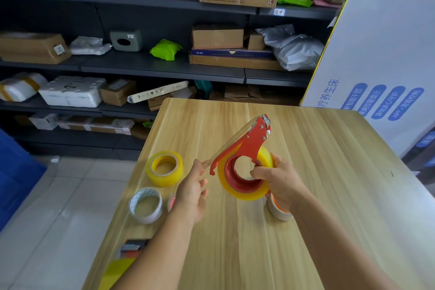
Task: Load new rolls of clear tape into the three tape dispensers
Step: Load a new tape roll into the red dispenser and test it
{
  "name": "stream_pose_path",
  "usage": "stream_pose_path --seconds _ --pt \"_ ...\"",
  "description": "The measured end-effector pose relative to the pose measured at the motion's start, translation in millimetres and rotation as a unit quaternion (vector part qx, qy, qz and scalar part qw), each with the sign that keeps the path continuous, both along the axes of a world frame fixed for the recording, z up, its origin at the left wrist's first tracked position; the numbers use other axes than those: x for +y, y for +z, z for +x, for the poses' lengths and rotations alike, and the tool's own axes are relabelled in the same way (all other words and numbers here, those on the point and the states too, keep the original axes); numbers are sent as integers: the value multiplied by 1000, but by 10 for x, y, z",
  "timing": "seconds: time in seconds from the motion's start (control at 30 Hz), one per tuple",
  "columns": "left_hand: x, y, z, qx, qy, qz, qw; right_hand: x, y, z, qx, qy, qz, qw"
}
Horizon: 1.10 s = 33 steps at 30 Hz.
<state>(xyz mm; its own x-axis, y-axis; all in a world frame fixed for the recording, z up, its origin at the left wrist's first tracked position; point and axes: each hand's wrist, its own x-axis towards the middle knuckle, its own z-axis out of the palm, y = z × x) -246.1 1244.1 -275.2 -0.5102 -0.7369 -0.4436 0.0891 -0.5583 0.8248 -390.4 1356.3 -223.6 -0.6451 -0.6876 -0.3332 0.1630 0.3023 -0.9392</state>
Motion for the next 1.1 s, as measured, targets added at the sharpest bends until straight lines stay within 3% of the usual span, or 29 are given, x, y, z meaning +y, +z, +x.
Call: stream_pose_path --seconds 0.27,0.43,0.57,0.9,1.1 --pt "172 -29 287 21 -3 0 1000 13 126 218 -20 -3 -28 999" --pt "284 93 329 -3 40 -220 975 109 171 250 9 35 -21 999" --pt "387 268 246 4 -50 -329 943 250 167 216 19 56 -25 998" --pt "1010 88 133 -4 -77 -290 954 763 189 97 7 69 -28 997" --pt "1366 -62 280 6 -40 -247 968 834 106 139 -10 99 44 994"
